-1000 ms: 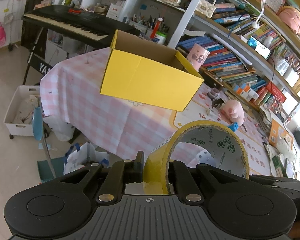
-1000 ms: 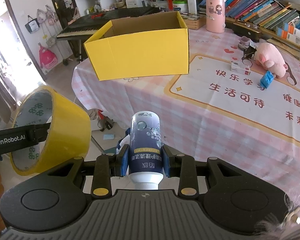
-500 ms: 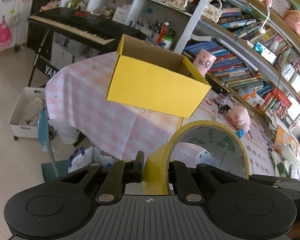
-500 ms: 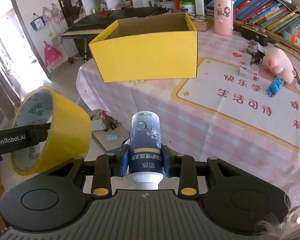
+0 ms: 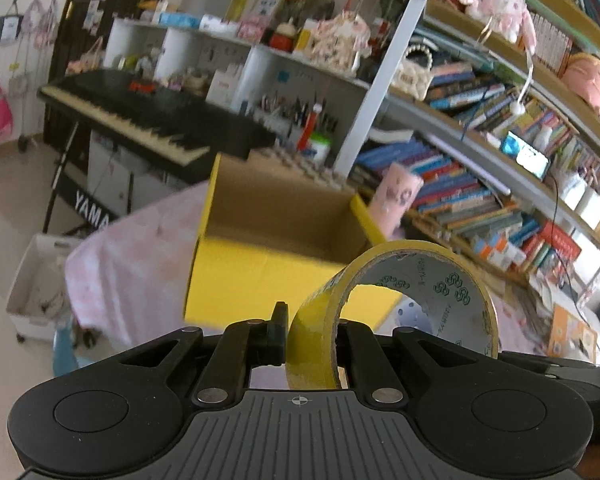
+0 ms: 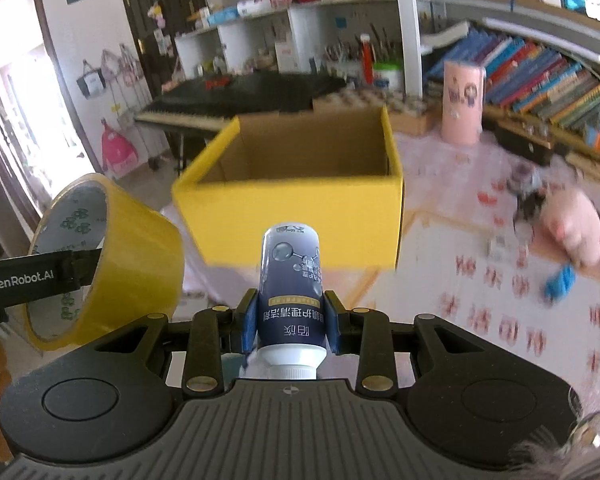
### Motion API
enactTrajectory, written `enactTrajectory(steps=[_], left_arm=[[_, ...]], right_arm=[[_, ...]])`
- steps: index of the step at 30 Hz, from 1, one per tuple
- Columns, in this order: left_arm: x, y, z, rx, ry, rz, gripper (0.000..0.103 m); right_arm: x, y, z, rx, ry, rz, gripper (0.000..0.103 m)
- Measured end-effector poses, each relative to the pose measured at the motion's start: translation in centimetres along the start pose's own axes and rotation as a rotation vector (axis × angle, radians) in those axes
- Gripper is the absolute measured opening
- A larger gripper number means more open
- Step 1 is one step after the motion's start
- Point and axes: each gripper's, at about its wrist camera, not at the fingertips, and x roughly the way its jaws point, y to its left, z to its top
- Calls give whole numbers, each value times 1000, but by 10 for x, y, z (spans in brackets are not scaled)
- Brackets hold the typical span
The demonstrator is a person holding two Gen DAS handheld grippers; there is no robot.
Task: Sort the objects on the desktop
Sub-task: 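Lift the tape roll and blue bottle and carry both toward the yellow box, then lower the tape roll and blue bottle into the yellow box with both tools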
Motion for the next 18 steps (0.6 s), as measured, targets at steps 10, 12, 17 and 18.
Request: enactTrajectory(steps=[10,12,17,18], left_arm=[[53,-16,52,47,-43,60,8],[67,-17,58,54,-40,84,8],[102,-16,68,73,-15,155,7],[109,-15,69,73,-5,169,7]], right_arm=[[44,-29,68,-31,-53,25,31],[56,-34,77,-46,-44,30,31],[98,-46,100,-107,-7,46,31],[107,-47,104,-127,0,48,31]])
